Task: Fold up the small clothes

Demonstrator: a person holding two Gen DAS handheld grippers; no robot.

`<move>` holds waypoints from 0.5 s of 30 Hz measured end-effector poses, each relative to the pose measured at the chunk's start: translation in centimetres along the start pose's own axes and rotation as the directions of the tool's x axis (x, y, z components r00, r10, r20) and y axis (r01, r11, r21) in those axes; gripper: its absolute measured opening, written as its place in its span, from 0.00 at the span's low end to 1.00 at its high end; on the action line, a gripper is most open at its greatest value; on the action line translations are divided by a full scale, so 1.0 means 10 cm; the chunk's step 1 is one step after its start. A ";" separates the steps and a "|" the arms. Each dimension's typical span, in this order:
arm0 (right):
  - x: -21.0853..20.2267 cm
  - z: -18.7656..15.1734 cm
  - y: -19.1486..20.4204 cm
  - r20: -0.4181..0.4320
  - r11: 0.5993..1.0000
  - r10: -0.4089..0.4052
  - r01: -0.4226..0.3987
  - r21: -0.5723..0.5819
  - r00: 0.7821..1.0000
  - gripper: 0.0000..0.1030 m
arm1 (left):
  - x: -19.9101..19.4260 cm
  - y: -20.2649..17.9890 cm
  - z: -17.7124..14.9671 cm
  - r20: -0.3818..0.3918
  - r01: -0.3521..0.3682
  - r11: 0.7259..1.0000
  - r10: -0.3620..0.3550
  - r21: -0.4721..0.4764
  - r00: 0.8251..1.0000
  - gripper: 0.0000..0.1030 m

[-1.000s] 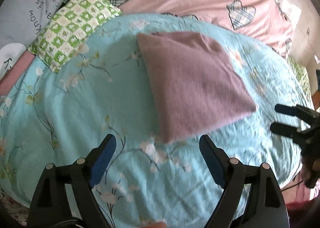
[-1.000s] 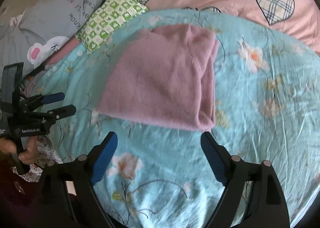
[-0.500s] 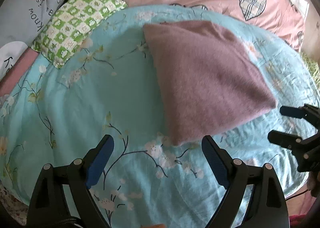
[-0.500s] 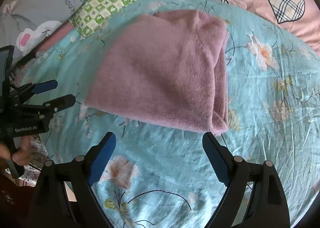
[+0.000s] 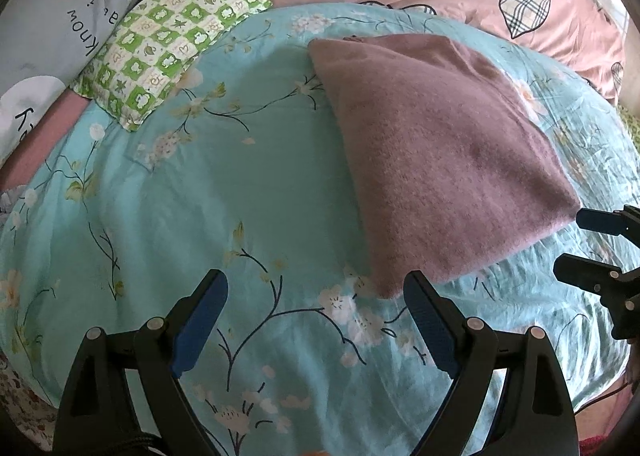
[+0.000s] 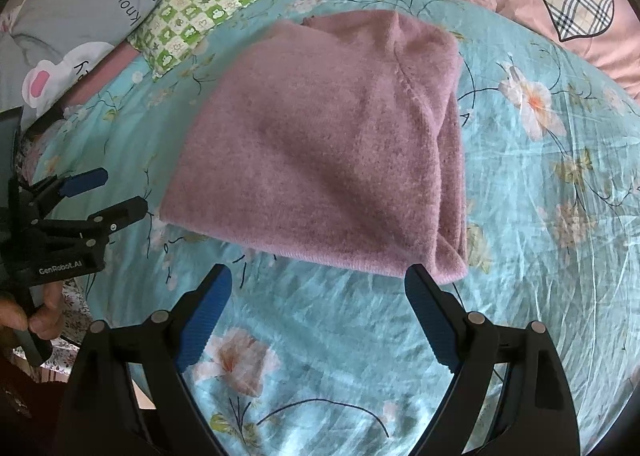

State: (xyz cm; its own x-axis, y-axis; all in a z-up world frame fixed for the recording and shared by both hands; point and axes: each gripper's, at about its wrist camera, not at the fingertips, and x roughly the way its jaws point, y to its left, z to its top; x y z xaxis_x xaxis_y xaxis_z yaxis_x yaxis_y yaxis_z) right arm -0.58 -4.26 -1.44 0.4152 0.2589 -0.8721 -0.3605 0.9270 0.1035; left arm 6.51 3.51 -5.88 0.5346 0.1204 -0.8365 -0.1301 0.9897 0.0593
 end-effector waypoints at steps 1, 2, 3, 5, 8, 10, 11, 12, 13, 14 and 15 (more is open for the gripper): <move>0.01 0.01 0.00 -0.002 1.000 -0.002 0.002 -0.002 1.000 0.86 | 0.00 0.00 0.01 0.002 0.000 1.000 0.000 0.000 1.000 0.88; 0.01 0.02 0.00 -0.002 1.000 -0.004 0.004 -0.001 1.000 0.86 | 0.00 0.00 0.02 0.004 0.000 1.000 0.000 0.000 1.000 0.88; 0.01 0.03 0.00 -0.001 1.000 -0.005 0.005 0.001 1.000 0.86 | -0.01 -0.01 0.03 0.007 0.001 1.000 -0.001 0.001 1.000 0.88; 0.00 0.06 -0.02 0.006 1.000 -0.004 0.004 0.006 1.000 0.86 | -0.02 -0.02 0.07 0.015 -0.002 1.000 0.002 0.004 1.000 0.88; -0.05 0.12 -0.06 0.027 1.000 0.001 -0.002 0.024 1.000 0.86 | -0.04 -0.04 0.13 0.020 -0.008 1.000 0.008 0.006 1.000 0.88; -0.08 0.18 -0.09 0.044 0.999 0.001 -0.003 0.039 0.999 0.86 | -0.05 -0.07 0.17 0.022 -0.018 1.000 0.018 0.011 1.000 0.88; -0.08 0.21 -0.11 0.049 0.999 0.000 -0.002 0.045 0.999 0.86 | -0.05 -0.09 0.18 0.023 -0.023 1.000 0.023 0.013 0.999 0.88; -0.09 0.23 -0.12 0.052 0.999 -0.001 -0.002 0.049 0.999 0.86 | -0.05 -0.10 0.20 0.024 -0.026 1.000 0.025 0.014 0.999 0.88; -0.09 0.25 -0.13 0.055 0.999 -0.001 -0.002 0.052 0.998 0.86 | -0.05 -0.11 0.22 0.024 -0.024 1.000 0.024 0.016 0.999 0.88; -0.09 0.27 -0.13 0.059 0.999 -0.001 -0.002 0.054 0.998 0.86 | -0.06 -0.13 0.23 0.025 -0.023 1.000 0.022 0.016 0.999 0.88; -0.09 0.29 -0.13 0.061 0.999 -0.001 -0.002 0.053 0.998 0.86 | -0.07 -0.14 0.25 0.026 -0.021 1.000 0.021 0.017 0.999 0.88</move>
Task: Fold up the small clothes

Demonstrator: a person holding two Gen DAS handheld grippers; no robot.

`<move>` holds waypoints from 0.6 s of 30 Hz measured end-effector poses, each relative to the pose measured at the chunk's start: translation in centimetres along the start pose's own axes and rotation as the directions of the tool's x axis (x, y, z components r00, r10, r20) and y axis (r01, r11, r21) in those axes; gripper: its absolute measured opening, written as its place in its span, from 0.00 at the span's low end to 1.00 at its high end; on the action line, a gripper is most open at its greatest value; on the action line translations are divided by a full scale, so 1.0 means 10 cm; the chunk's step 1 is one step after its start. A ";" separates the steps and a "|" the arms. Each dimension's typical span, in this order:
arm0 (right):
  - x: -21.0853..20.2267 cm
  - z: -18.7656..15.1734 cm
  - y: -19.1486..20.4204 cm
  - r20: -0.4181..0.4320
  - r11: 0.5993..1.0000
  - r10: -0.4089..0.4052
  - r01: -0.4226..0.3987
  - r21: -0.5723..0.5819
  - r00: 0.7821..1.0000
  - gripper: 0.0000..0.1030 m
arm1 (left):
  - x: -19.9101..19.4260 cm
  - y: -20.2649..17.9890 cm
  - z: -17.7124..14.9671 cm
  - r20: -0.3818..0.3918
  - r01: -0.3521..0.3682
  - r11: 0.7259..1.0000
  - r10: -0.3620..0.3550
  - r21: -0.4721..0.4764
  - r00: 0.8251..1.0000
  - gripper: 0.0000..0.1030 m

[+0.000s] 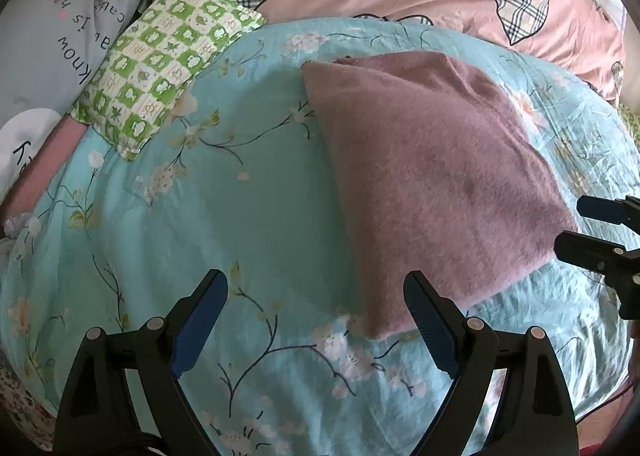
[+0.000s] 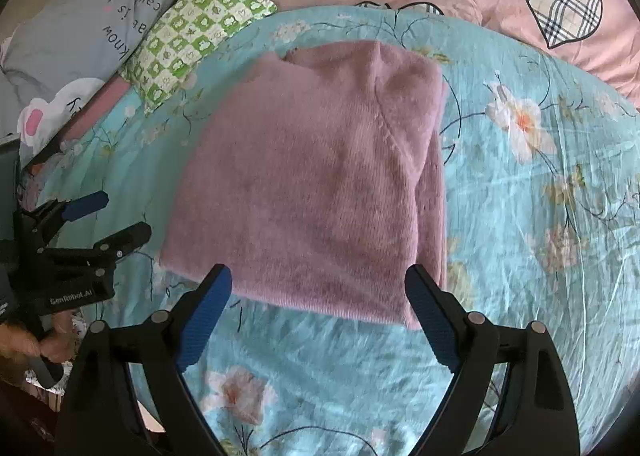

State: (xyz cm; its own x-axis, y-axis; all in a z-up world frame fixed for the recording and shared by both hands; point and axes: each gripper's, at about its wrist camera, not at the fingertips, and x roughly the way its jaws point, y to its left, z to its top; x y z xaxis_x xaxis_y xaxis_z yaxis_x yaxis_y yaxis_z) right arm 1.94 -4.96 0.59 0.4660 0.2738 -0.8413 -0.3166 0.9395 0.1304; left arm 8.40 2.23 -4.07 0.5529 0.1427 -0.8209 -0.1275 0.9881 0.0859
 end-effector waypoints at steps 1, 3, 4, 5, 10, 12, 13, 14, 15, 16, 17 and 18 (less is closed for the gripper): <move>0.00 0.02 0.01 0.003 1.000 0.001 -0.001 -0.002 1.000 0.86 | -0.01 -0.01 0.01 0.003 0.002 1.000 -0.002 0.001 1.000 0.88; 0.00 0.03 0.02 0.006 1.000 0.001 -0.001 -0.008 1.000 0.86 | -0.02 -0.03 0.03 0.007 0.003 1.000 -0.003 0.002 1.000 0.88; 0.00 0.02 0.02 0.006 1.000 0.003 -0.003 -0.008 1.000 0.86 | -0.03 -0.04 0.04 0.009 0.004 1.000 -0.004 0.003 1.000 0.88; 0.00 0.03 0.03 0.005 1.000 0.005 -0.005 -0.010 1.000 0.86 | -0.04 -0.06 0.04 0.012 0.003 1.000 -0.003 0.004 1.000 0.88; 0.01 0.01 0.04 0.001 1.000 0.015 -0.015 -0.013 1.000 0.86 | -0.02 -0.09 0.04 0.004 -0.001 1.000 0.000 0.008 1.000 0.88; 0.01 0.01 0.03 -0.001 1.000 0.015 -0.015 -0.012 1.000 0.86 | -0.01 -0.09 0.03 -0.004 0.006 1.000 -0.006 0.001 1.000 0.88; 0.01 0.01 0.03 -0.001 1.000 0.015 -0.015 -0.009 1.000 0.86 | -0.01 -0.09 0.03 -0.007 0.006 1.000 -0.006 -0.001 1.000 0.88; 0.01 0.01 0.03 -0.001 1.000 0.016 -0.016 -0.006 1.000 0.86 | 0.00 -0.09 0.03 -0.008 0.006 1.000 -0.006 -0.003 1.000 0.88; 0.01 0.00 0.02 -0.001 1.000 0.017 -0.017 -0.003 1.000 0.86 | 0.00 -0.09 0.03 -0.009 0.006 1.000 -0.006 -0.004 1.000 0.88; 0.01 0.00 0.01 -0.002 1.000 0.018 -0.018 0.000 1.000 0.86 | 0.00 -0.10 0.03 -0.011 0.006 1.000 -0.006 -0.002 1.000 0.88; 0.01 0.00 0.01 -0.002 1.000 0.019 -0.019 0.002 1.000 0.86 | 0.00 -0.10 0.03 -0.012 0.004 1.000 -0.004 -0.001 1.000 0.88; 0.01 -0.01 0.00 -0.002 1.000 0.020 -0.020 0.004 1.000 0.86 | 0.01 -0.11 0.03 -0.013 0.002 1.000 -0.002 0.000 1.000 0.88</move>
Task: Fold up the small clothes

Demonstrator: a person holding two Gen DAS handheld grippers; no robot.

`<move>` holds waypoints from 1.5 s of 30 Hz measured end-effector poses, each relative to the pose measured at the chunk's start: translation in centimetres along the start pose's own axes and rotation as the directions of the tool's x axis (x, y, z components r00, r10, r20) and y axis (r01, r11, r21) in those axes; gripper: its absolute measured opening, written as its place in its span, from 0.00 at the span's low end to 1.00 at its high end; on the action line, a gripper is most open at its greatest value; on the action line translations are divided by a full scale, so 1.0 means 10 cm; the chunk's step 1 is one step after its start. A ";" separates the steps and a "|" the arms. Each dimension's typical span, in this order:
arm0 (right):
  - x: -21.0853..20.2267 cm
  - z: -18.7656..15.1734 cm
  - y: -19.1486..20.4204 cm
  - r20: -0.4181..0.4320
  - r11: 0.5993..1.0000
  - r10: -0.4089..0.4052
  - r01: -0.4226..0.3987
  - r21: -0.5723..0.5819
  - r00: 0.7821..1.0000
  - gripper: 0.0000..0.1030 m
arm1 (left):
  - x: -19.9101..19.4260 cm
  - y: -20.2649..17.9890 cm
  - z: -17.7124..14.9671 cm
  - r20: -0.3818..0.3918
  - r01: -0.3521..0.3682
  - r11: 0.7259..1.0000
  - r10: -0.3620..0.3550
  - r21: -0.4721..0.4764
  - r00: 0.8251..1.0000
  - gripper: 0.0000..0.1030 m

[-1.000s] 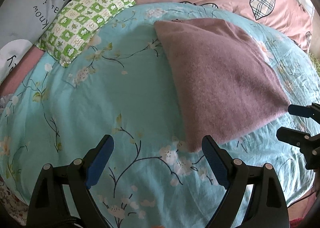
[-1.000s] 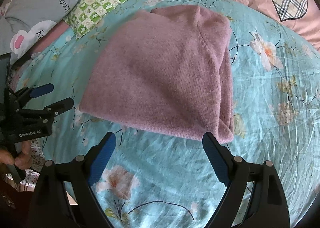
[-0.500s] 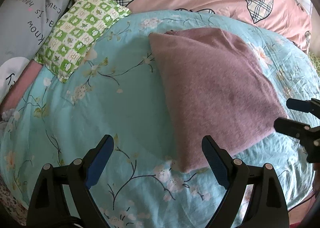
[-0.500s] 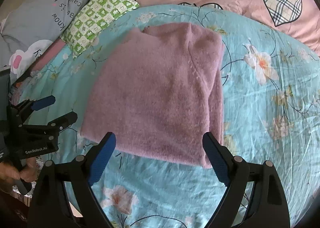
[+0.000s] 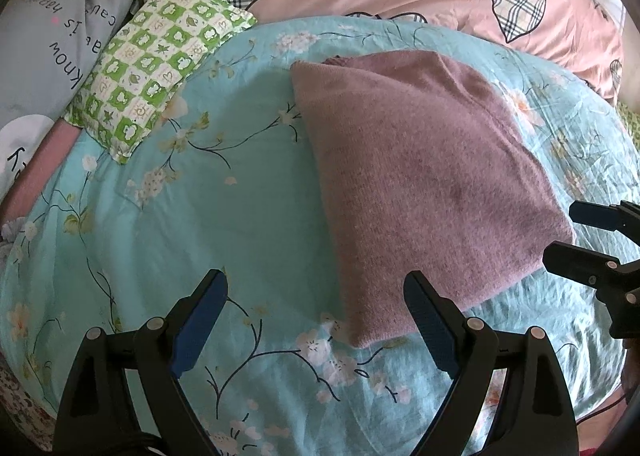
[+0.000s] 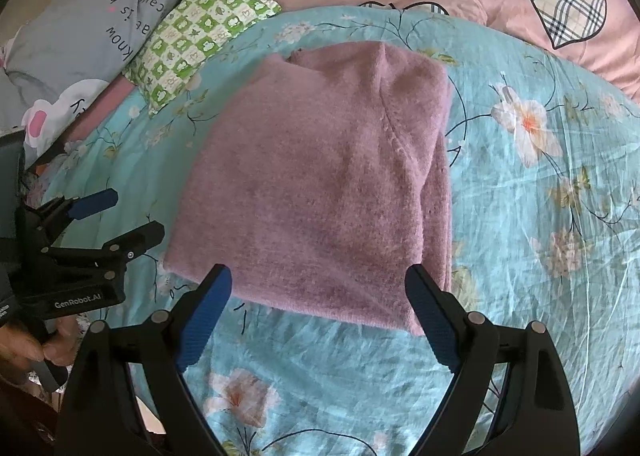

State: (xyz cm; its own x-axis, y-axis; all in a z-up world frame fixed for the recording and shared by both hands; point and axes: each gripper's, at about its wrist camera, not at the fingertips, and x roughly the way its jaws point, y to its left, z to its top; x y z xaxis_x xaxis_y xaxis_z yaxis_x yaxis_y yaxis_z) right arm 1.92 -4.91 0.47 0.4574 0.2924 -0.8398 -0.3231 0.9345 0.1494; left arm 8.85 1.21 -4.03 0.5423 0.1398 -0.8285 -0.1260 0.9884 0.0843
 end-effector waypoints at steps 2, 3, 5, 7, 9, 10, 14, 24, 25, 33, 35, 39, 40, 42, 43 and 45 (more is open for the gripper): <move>0.01 -0.01 0.00 -0.002 1.000 -0.002 0.002 0.005 1.000 0.86 | 0.01 0.00 0.01 -0.003 0.002 1.000 -0.002 0.000 1.000 0.88; 0.01 -0.01 -0.01 -0.004 1.000 -0.001 0.001 0.006 1.000 0.86 | 0.01 -0.01 0.01 -0.005 0.002 1.000 -0.002 -0.002 1.000 0.88; 0.02 0.00 -0.02 -0.007 1.000 0.003 -0.003 0.006 1.000 0.86 | 0.02 -0.02 0.01 -0.008 0.002 1.000 -0.002 0.001 1.000 0.88; 0.02 0.01 -0.03 -0.009 1.000 0.004 -0.004 0.004 1.000 0.86 | 0.02 -0.03 0.01 -0.009 0.001 1.000 -0.001 0.004 1.000 0.88; 0.03 0.00 -0.02 -0.007 1.000 0.004 -0.004 0.004 1.000 0.86 | 0.03 -0.04 0.02 -0.009 -0.001 1.000 0.001 0.005 1.000 0.88; 0.03 0.01 -0.02 -0.007 1.000 0.004 -0.004 0.003 1.000 0.86 | 0.03 -0.05 0.02 -0.010 -0.001 1.000 0.001 0.003 1.000 0.88; 0.04 0.02 -0.01 -0.009 1.000 0.005 -0.005 -0.002 1.000 0.86 | 0.04 -0.06 0.04 -0.014 0.000 1.000 0.000 0.006 1.000 0.88; 0.02 0.07 -0.06 0.007 1.000 0.015 -0.015 -0.010 1.000 0.86 | 0.03 -0.11 0.08 -0.011 0.000 1.000 0.000 0.013 1.000 0.88; 0.01 0.08 -0.06 0.009 1.000 0.017 -0.016 -0.010 1.000 0.86 | 0.03 -0.12 0.09 -0.011 -0.001 1.000 0.001 0.015 1.000 0.88; 0.01 0.10 -0.08 0.008 1.000 0.016 -0.016 -0.010 1.000 0.86 | 0.02 -0.20 0.11 -0.004 -0.005 0.999 0.005 0.046 1.000 0.88; 0.00 0.09 -0.07 0.009 1.000 0.016 -0.016 -0.008 1.000 0.86 | 0.02 -0.22 0.11 -0.008 0.001 0.999 0.000 0.048 1.000 0.88; 0.00 0.10 -0.08 0.010 1.000 0.016 -0.015 -0.004 1.000 0.86 | 0.03 -0.25 0.13 -0.013 0.005 0.999 -0.004 0.050 1.000 0.88; 0.00 0.10 -0.08 0.011 1.000 0.016 -0.016 -0.005 1.000 0.86 | 0.03 -0.25 0.13 -0.014 0.005 0.999 -0.004 0.051 1.000 0.88; 0.00 0.12 -0.08 0.012 1.000 0.016 -0.016 -0.006 1.000 0.86 | 0.03 -0.24 0.14 -0.015 0.002 0.999 -0.001 0.048 1.000 0.88; 0.00 0.12 -0.08 0.013 1.000 0.016 -0.016 -0.006 1.000 0.86 | 0.03 -0.25 0.14 -0.016 0.003 0.999 -0.003 0.047 1.000 0.88; -0.01 0.13 -0.09 0.015 1.000 0.015 -0.015 -0.005 1.000 0.86 | 0.05 -0.22 0.16 -0.019 0.004 0.999 -0.003 0.045 1.000 0.88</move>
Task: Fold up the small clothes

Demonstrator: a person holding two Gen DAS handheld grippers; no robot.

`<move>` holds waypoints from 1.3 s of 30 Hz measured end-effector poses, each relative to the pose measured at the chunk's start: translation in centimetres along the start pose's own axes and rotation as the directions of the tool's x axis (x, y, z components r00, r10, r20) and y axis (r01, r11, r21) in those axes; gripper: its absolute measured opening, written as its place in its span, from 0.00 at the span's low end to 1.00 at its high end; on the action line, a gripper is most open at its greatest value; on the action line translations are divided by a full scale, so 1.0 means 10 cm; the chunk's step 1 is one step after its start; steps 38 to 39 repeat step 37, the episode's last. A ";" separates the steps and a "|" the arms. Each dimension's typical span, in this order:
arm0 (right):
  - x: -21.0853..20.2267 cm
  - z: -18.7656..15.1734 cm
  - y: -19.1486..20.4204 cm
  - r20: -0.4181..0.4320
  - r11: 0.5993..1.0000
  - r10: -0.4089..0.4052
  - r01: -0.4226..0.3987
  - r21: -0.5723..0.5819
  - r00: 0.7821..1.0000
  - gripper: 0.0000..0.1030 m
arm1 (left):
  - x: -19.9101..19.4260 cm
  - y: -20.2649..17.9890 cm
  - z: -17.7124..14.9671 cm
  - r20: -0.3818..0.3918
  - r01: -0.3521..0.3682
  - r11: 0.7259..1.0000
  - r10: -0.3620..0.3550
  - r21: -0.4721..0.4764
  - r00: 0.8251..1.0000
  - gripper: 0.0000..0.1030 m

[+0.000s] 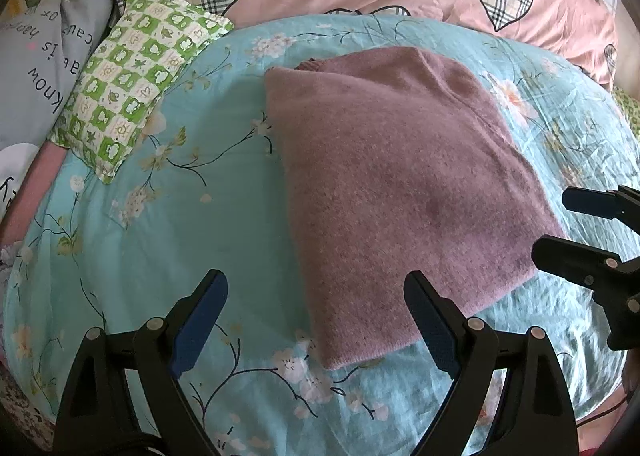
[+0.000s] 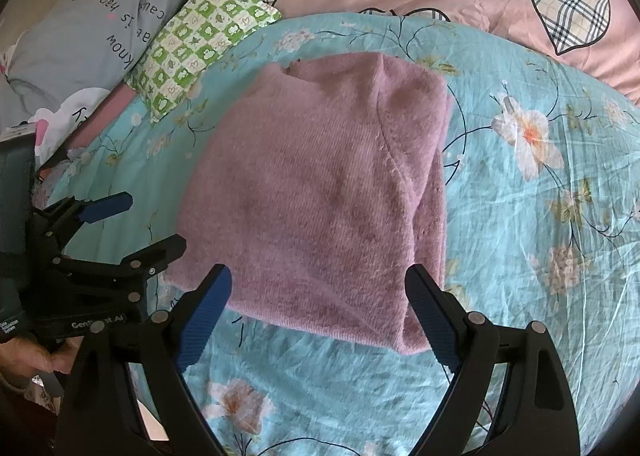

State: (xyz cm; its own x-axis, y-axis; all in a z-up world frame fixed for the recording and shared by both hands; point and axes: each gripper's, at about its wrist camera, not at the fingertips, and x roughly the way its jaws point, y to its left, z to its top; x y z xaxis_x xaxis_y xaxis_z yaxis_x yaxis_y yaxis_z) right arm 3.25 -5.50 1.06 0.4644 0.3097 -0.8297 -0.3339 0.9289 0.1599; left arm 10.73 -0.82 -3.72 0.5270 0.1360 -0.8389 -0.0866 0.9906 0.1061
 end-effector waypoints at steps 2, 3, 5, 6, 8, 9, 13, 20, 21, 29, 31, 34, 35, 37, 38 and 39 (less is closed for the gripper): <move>0.00 0.00 0.00 0.000 1.000 0.000 0.000 0.003 1.000 0.86 | 0.00 0.01 0.01 0.001 -0.003 1.000 0.003 -0.002 1.000 0.88; 0.00 0.00 0.00 -0.001 1.000 -0.001 0.001 0.004 1.000 0.86 | 0.01 0.03 0.03 0.001 -0.003 1.000 0.003 -0.003 1.000 0.88; 0.00 0.00 -0.01 0.000 1.000 0.000 0.000 0.004 1.000 0.86 | 0.01 0.05 0.04 0.003 -0.003 1.000 0.003 -0.005 1.000 0.88; 0.00 0.00 0.00 0.000 1.000 -0.001 0.001 0.005 1.000 0.86 | 0.01 0.05 0.05 0.003 -0.002 1.000 0.002 -0.006 1.000 0.88; -0.01 0.01 -0.01 0.000 1.000 -0.001 0.001 0.006 1.000 0.86 | 0.01 0.06 0.05 0.004 0.001 1.000 -0.001 -0.006 1.000 0.88; -0.01 0.01 0.00 0.001 1.000 -0.001 0.001 0.006 1.000 0.86 | 0.00 0.06 0.05 0.004 0.001 1.000 -0.001 -0.006 1.000 0.88; -0.02 0.01 0.00 0.004 1.000 -0.003 0.003 0.007 1.000 0.86 | 0.00 0.07 0.05 0.005 0.003 1.000 -0.003 -0.007 1.000 0.88; -0.02 0.03 0.01 0.008 1.000 -0.008 0.008 0.005 1.000 0.86 | -0.02 0.06 0.04 0.007 0.002 1.000 -0.002 -0.009 1.000 0.88; -0.02 0.03 0.02 0.009 1.000 -0.008 0.008 0.006 1.000 0.86 | -0.02 0.07 0.04 0.008 0.002 1.000 -0.002 -0.009 1.000 0.88; -0.05 0.07 0.03 0.014 1.000 -0.020 0.019 0.017 1.000 0.86 | -0.05 0.09 0.04 0.017 0.009 1.000 -0.009 -0.018 1.000 0.88; -0.06 0.07 0.02 0.014 1.000 -0.021 0.021 0.022 1.000 0.86 | -0.06 0.10 0.06 0.022 0.015 1.000 -0.014 -0.023 1.000 0.88; -0.06 0.08 0.01 0.007 0.999 -0.029 0.028 0.027 1.000 0.86 | -0.06 0.12 0.07 0.028 0.024 0.999 -0.022 -0.040 0.999 0.88; -0.05 0.09 0.00 0.003 0.999 -0.032 0.032 0.029 0.999 0.86 | -0.06 0.13 0.07 0.030 0.025 0.999 -0.024 -0.045 0.999 0.88; -0.04 0.10 -0.02 0.003 0.999 -0.034 0.034 0.041 0.999 0.86 | -0.06 0.14 0.07 0.034 0.033 0.998 -0.031 -0.054 0.999 0.88; -0.04 0.10 -0.02 0.003 0.999 -0.034 0.034 0.041 0.999 0.86 | -0.06 0.14 0.07 0.034 0.033 0.998 -0.031 -0.054 0.999 0.88; -0.04 0.10 -0.02 0.003 0.999 -0.034 0.034 0.041 0.999 0.86 | -0.06 0.14 0.07 0.034 0.033 0.998 -0.031 -0.054 0.999 0.88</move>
